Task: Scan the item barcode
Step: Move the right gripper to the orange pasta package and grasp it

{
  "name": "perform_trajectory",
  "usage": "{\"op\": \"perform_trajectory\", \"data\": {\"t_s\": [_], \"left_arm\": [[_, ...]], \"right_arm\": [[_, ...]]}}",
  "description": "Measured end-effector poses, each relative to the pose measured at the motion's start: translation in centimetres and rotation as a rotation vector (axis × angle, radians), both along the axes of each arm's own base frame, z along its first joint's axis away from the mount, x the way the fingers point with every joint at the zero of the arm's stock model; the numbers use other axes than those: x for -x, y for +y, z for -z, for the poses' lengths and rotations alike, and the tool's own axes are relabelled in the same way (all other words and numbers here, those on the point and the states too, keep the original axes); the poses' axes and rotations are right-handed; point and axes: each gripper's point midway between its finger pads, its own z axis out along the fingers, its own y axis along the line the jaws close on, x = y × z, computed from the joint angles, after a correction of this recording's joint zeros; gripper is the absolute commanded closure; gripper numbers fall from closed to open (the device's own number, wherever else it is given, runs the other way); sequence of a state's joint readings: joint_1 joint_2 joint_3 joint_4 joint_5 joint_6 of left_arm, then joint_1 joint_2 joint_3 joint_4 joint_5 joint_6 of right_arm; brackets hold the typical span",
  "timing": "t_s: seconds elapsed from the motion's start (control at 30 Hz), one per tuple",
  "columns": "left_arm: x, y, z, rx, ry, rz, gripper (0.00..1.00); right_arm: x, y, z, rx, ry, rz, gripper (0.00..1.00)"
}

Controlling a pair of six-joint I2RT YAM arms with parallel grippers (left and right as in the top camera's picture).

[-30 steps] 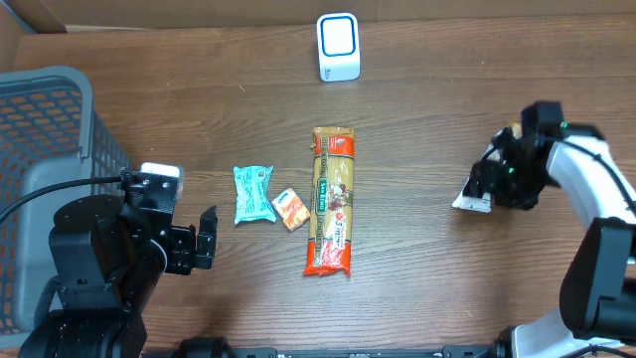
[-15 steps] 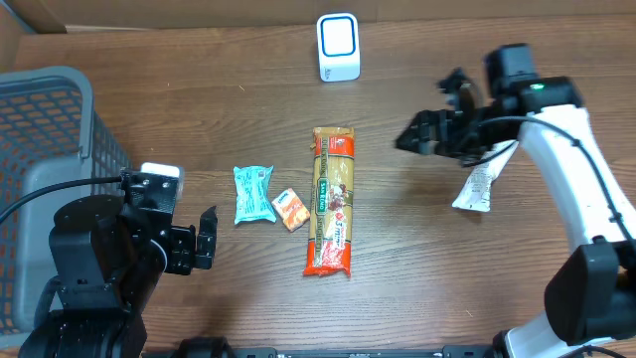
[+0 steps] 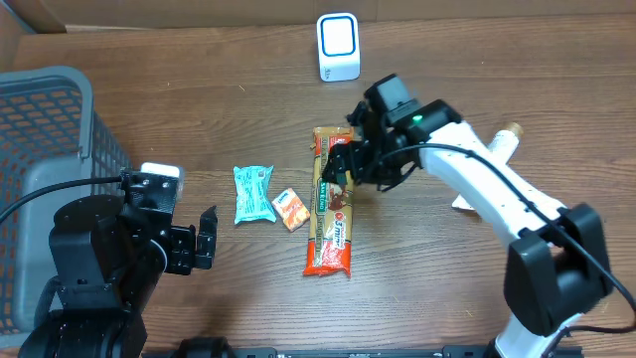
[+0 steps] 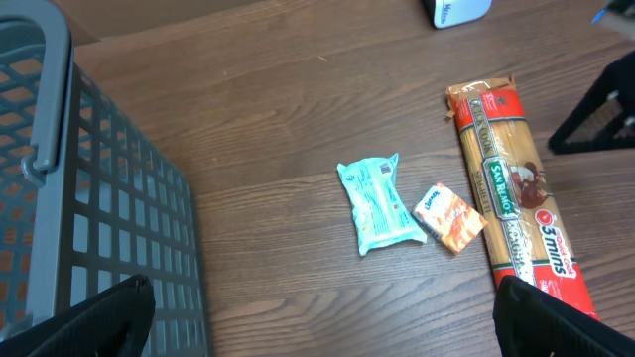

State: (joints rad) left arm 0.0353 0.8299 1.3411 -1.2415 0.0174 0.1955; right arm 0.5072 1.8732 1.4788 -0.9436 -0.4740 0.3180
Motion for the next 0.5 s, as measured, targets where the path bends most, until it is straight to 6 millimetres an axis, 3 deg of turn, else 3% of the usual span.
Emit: {"op": "perform_trajectory", "data": {"t_s": [0.5], "left_arm": [[0.0,0.0,0.0,0.0,0.0,0.0,0.0]], "right_arm": [[1.0,-0.2,7.1,0.047,0.108,0.029,0.4]]}}
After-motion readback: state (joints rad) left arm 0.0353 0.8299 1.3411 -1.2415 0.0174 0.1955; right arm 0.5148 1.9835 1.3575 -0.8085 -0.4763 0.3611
